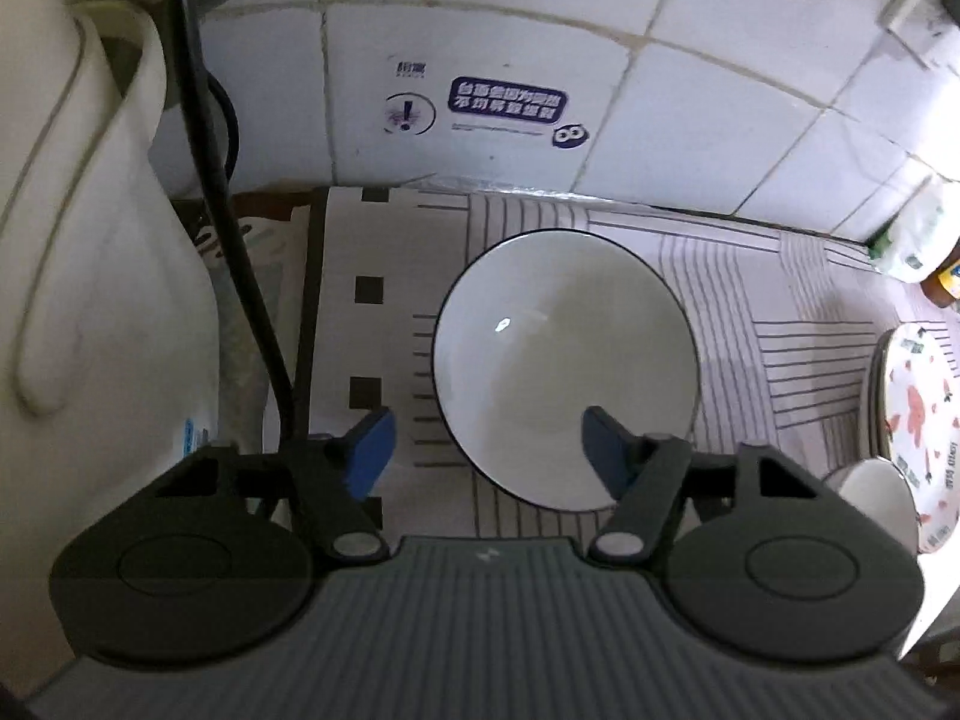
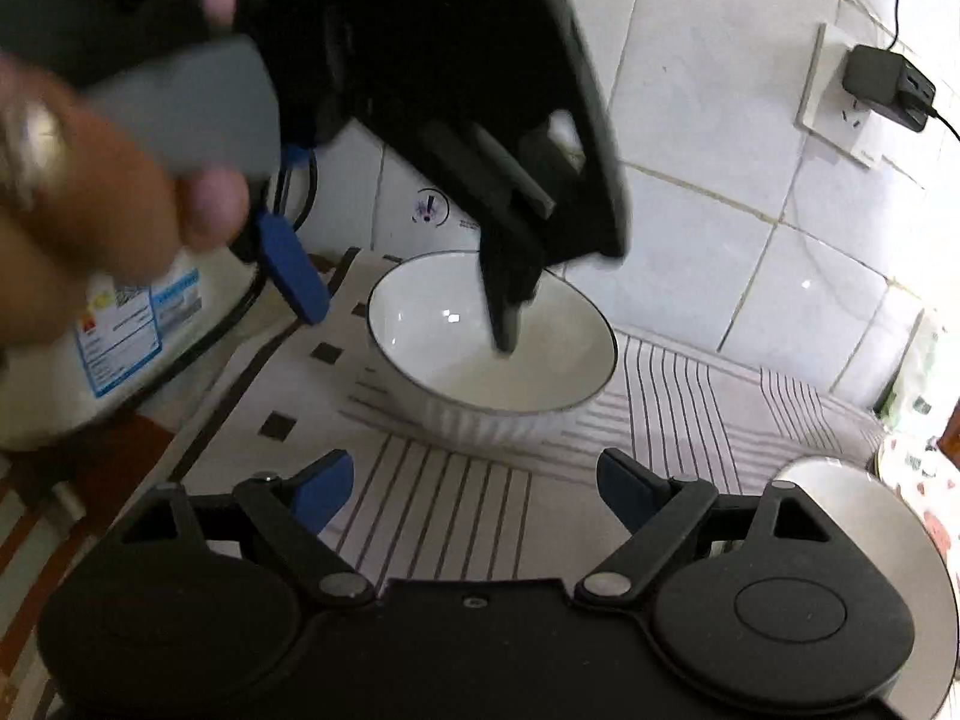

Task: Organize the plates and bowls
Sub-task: 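Move the left tool to the last white bowl and grasp its rim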

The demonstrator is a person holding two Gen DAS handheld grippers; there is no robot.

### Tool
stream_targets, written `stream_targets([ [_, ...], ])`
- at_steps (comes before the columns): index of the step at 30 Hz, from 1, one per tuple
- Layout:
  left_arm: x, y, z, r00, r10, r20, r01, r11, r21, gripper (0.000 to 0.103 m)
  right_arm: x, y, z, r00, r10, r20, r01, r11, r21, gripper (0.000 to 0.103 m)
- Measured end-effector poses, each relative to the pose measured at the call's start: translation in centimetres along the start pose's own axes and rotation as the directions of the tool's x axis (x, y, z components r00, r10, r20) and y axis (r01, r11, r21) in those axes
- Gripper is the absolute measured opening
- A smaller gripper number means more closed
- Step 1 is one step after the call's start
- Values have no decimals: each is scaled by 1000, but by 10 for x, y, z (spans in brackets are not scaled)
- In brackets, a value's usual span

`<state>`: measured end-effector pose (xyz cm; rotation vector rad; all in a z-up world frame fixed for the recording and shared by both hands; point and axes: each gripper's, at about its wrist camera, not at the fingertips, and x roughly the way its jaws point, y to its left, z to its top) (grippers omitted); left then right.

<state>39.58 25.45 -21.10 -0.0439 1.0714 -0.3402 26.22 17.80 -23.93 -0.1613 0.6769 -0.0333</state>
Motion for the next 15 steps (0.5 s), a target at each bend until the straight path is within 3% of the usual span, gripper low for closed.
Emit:
stream_targets([
  [5,6,7,6,1000,-6,-10,6,1000,-1,32,13,-4,0,1000,-23,14,23,999,-27,91],
  [9,7,9,8,1000,3,-7,-3,1000,2,20,23,-8,2,1000,-7,29,7,1000,3,91],
  [11,9,12,8,1000,6,-6,-6,1000,-8,20,29,-7,3,999,-28,31,29,999,-17,92],
  [15,20,14,6,1000,9,-12,-9,999,-40,18,41,-19,1,999,18,31,-19,999,32,97],
])
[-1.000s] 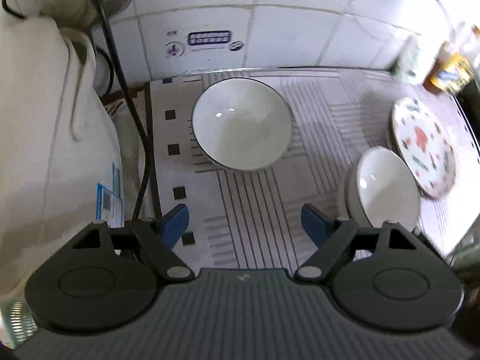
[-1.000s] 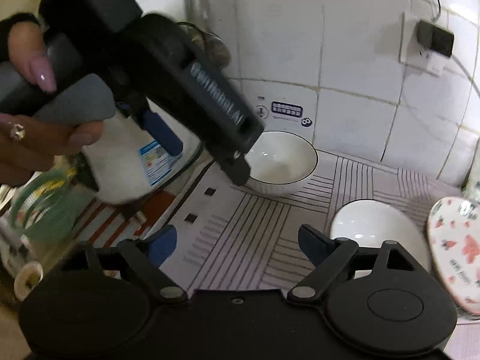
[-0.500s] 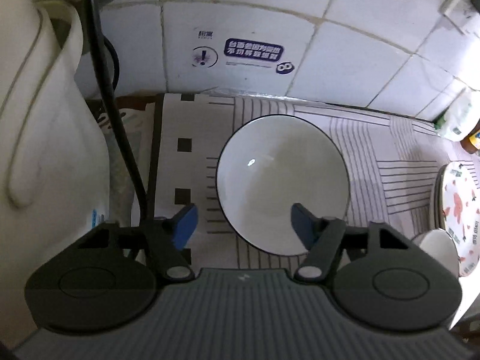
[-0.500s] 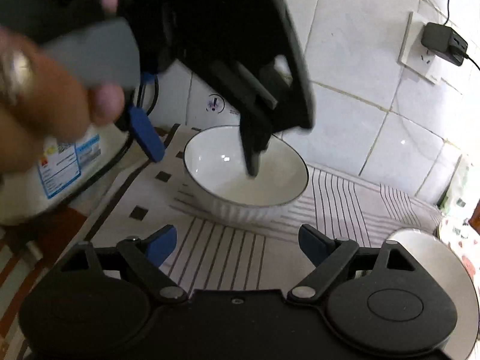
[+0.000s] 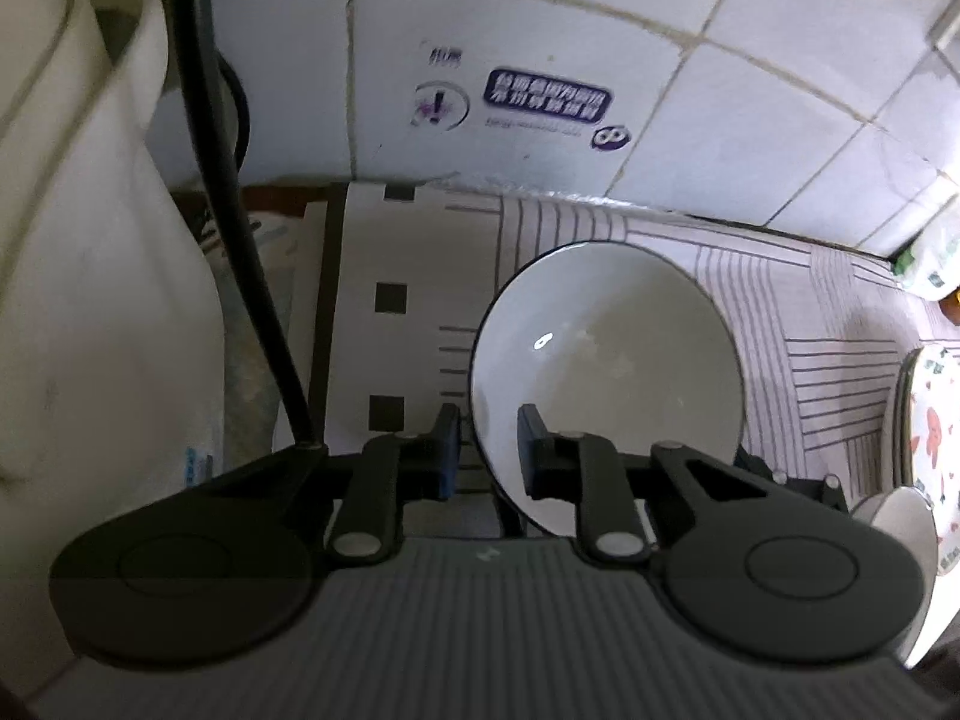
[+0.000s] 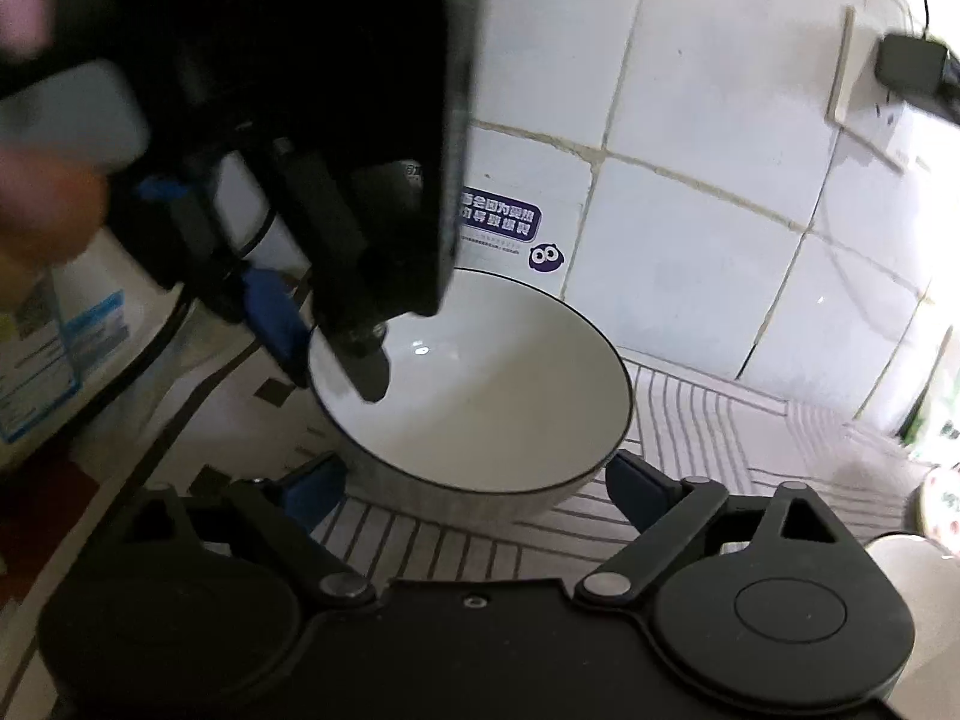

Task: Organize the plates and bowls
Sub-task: 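Move the left tool to the last white bowl and grasp its rim, then carry the bowl onto the two nested bowls and lower it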

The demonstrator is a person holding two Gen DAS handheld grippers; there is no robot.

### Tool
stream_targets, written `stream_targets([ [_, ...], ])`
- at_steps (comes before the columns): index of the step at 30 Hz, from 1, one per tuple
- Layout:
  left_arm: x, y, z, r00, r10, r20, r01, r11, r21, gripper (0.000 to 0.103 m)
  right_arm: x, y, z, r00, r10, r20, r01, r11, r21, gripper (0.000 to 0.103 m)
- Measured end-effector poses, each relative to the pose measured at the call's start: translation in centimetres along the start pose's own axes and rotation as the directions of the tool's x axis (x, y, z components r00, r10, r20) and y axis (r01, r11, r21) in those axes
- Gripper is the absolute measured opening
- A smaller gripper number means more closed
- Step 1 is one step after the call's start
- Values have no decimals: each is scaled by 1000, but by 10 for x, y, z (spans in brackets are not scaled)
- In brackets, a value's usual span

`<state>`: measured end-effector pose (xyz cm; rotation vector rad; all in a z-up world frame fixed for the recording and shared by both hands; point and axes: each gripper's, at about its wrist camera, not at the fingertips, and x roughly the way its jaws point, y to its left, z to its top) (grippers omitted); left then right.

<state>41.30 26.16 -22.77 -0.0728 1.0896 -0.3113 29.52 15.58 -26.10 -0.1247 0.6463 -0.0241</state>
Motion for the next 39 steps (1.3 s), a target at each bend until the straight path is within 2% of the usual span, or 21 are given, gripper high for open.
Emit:
stream_targets([
  [4,11,2,-5,1000,-14,-11,14,1000,-17,14,8,-12,-1,999,42,-22,-41,999,27,96],
  [8,12,2,-6,1000,-18,4,18,1000,-10,13,7,-16,-1,998,66,-18,-66,998,7,97],
  [12,2,-5,-9,999,20,29,-21,999,46,13,8,-23,-4,996,94,4,-94,994,56,97],
  [18,-24,-7,-12,998,46,38,-49,995,82,13,-3,-8,2,993,102,58,-107,991,77,96],
  [22,-51,-9,-21,997,57,50,-61,994,96,14,-31,0,10,990,119,77,-124,990,66,96],
  [24,-67,-8,-27,997,37,71,-43,996,77,14,-46,0,12,988,126,88,-132,989,67,96],
  [27,-89,-16,-36,995,36,90,-46,993,105,14,-71,-2,17,986,130,102,-138,988,77,96],
  [31,-113,-27,-46,995,29,95,-41,992,120,14,-104,-4,17,985,114,131,-122,991,49,96],
  [39,-141,-57,-67,1000,-10,24,5,986,168,14,-163,-18,12,990,84,109,-89,995,42,96],
])
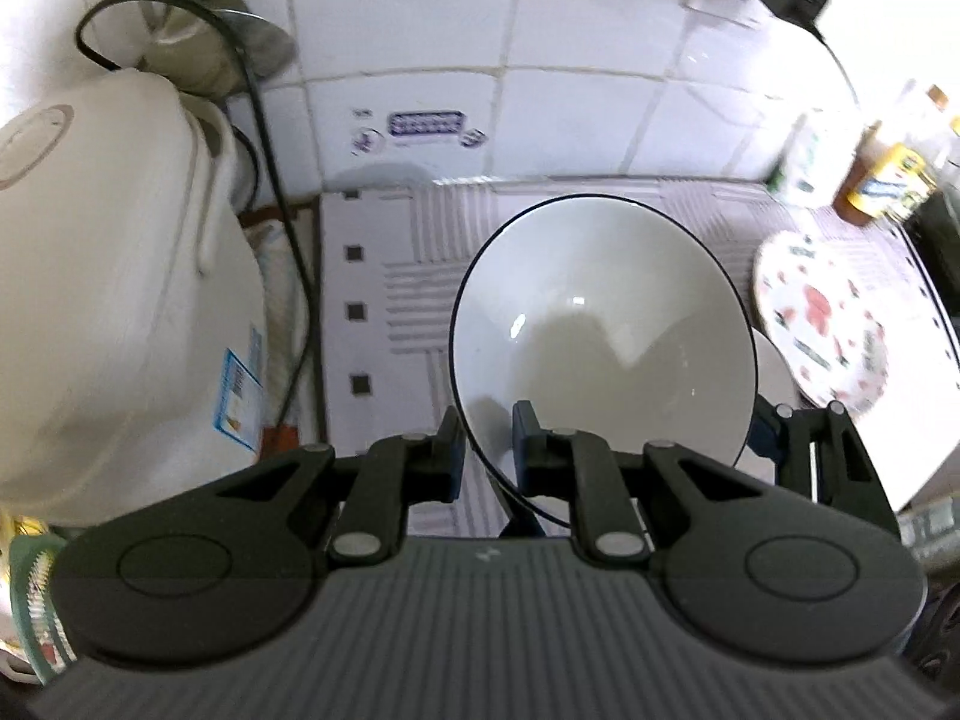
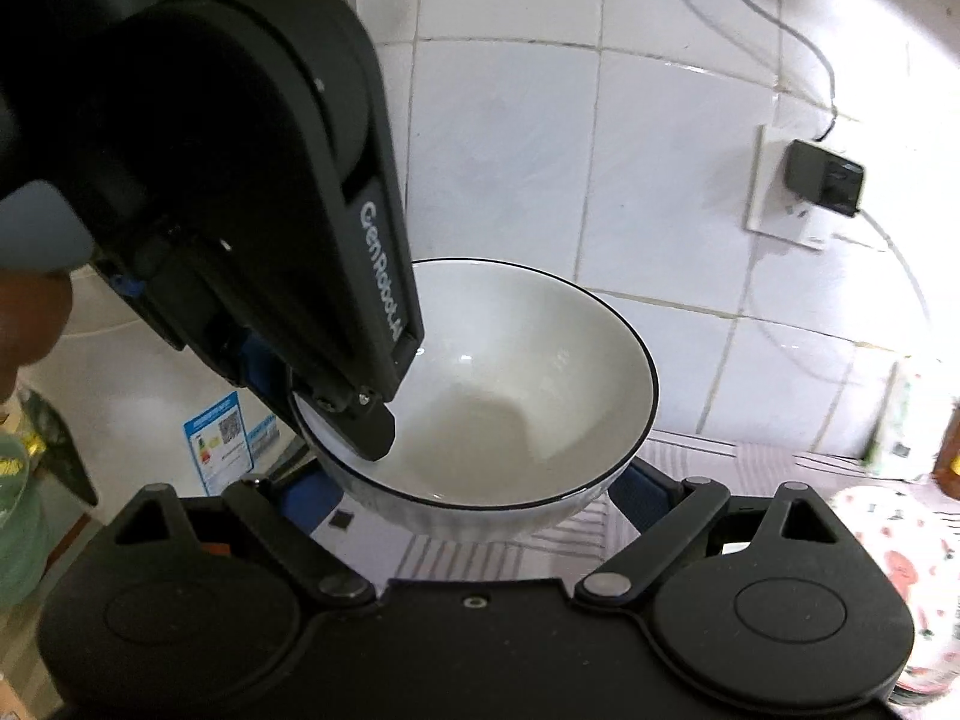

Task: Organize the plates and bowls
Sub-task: 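Carry the bowl onto the two nested bowls and lower it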

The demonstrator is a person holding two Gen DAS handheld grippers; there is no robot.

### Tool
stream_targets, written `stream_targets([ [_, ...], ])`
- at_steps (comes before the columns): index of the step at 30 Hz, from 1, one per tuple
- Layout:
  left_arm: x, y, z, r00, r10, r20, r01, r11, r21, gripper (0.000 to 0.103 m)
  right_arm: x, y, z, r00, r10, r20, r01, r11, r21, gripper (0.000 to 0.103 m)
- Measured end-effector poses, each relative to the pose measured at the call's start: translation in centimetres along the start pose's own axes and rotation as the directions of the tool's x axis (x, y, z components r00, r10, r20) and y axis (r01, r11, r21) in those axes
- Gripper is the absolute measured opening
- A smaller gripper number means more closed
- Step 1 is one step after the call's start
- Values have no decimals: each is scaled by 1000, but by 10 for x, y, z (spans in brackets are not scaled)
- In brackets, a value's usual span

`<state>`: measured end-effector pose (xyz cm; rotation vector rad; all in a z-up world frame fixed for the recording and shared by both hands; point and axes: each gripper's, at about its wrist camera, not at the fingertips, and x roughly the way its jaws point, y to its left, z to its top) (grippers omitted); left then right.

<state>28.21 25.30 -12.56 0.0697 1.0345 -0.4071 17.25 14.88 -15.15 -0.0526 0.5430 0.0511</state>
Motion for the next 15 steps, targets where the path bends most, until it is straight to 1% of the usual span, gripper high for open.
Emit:
stream_targets([
  [1,-1,-4,-2,1000,-9,-11,9,1000,5,15,6,-6,3,1000,-1,-7,1,1000,6,96],
  [3,-4,-15,-7,1000,-21,-22,21,1000,13,15,-6,-14,1,1000,-7,-11,7,1000,3,96],
  [5,-8,-29,-12,999,-26,-20,27,999,43,15,-13,-22,-2,1000,-14,-15,14,1000,-1,96],
  [10,-8,-57,-16,998,-46,-41,50,994,96,15,-34,-42,-10,999,-44,-24,45,999,11,96],
  [15,0,-78,-14,992,-92,-89,101,989,106,15,-44,-58,-19,996,-92,-22,92,996,11,96],
])
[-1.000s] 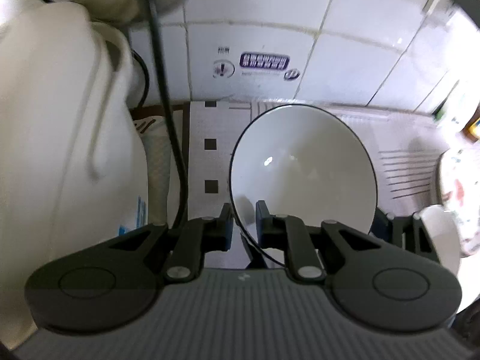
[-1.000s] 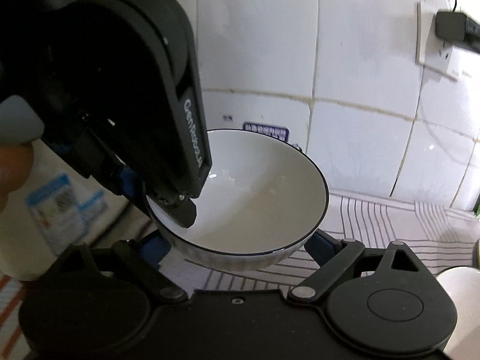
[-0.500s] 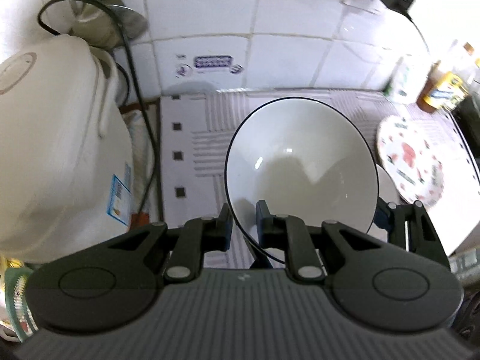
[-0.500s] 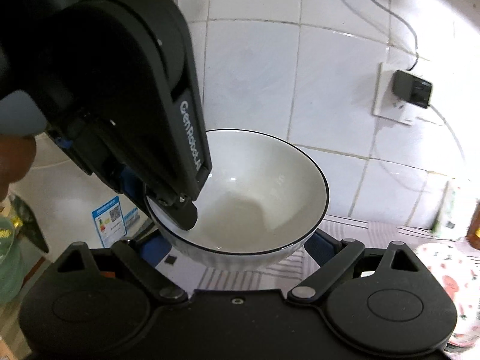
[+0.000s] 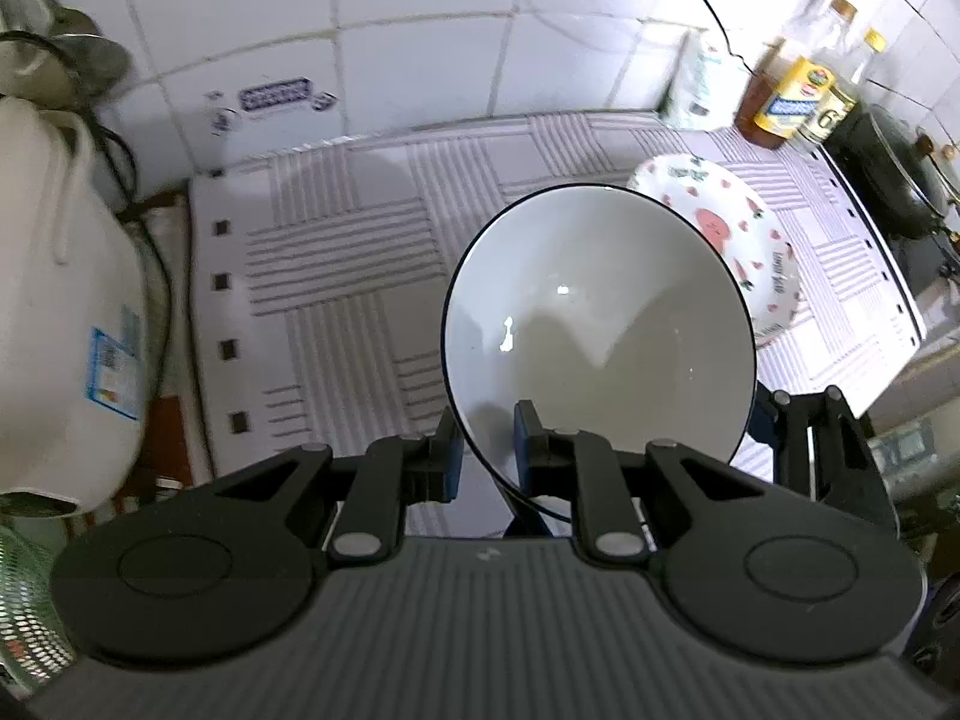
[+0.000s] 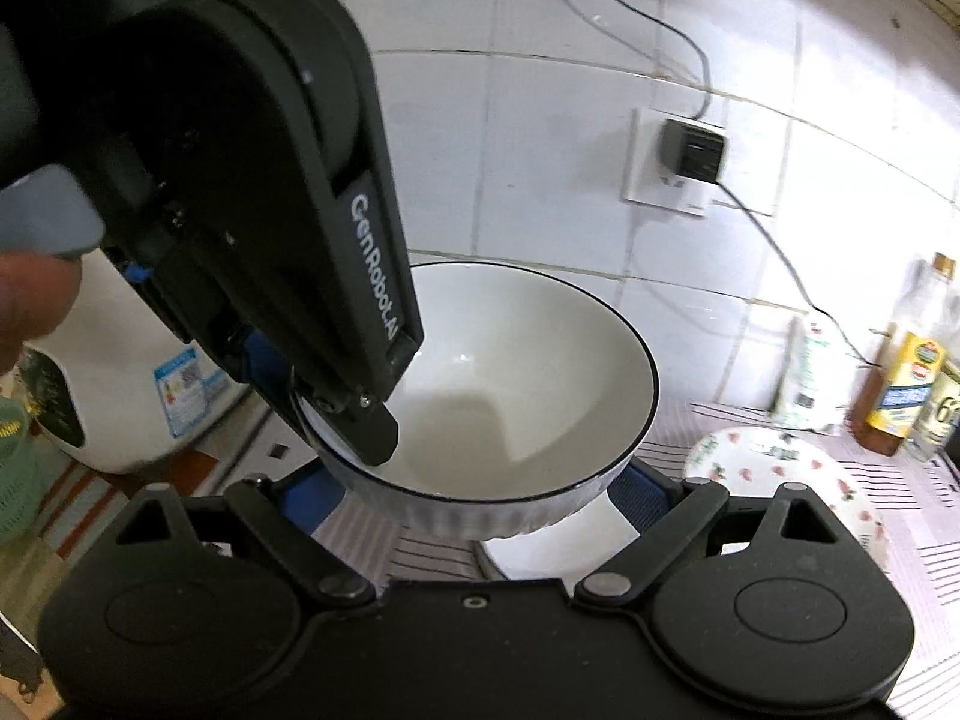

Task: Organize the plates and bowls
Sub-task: 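Carry the bowl onto the two nested bowls and lower it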

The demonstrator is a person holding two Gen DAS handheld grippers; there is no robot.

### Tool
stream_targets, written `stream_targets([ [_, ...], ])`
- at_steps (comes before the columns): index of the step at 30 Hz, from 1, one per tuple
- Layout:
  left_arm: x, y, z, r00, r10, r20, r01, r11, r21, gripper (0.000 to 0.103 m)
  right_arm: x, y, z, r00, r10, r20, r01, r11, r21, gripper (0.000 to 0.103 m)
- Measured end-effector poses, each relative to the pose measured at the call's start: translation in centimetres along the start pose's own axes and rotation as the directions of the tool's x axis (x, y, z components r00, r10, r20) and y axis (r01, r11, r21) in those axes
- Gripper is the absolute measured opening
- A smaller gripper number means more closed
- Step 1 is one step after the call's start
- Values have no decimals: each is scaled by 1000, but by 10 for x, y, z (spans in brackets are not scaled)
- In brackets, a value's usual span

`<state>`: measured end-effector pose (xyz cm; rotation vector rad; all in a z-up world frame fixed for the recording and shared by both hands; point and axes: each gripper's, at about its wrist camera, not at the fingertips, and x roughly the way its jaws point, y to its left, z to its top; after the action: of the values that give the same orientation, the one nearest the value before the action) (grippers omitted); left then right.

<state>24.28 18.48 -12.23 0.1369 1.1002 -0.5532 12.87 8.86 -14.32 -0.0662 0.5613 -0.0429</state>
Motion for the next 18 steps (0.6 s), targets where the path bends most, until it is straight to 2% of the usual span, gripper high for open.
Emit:
stream_targets([
  [4,11,-14,3,1000,-10,-28,11,1000,14,16,-1,-14,-5,1000,-12,-28,12,1000,14,95],
  [9,33,-21,11,995,-37,-90,36,999,-16,17,7,-32,-10,997,5,-72,-4,1000,16,95],
  [14,54,-24,19,990,-30,-137,24,999,-42,17,16,-42,-19,994,37,-100,-36,999,16,95],
  [18,66,-33,26,987,5,-159,-8,1000,-19,19,27,-52,-21,990,68,-122,-66,998,25,95],
])
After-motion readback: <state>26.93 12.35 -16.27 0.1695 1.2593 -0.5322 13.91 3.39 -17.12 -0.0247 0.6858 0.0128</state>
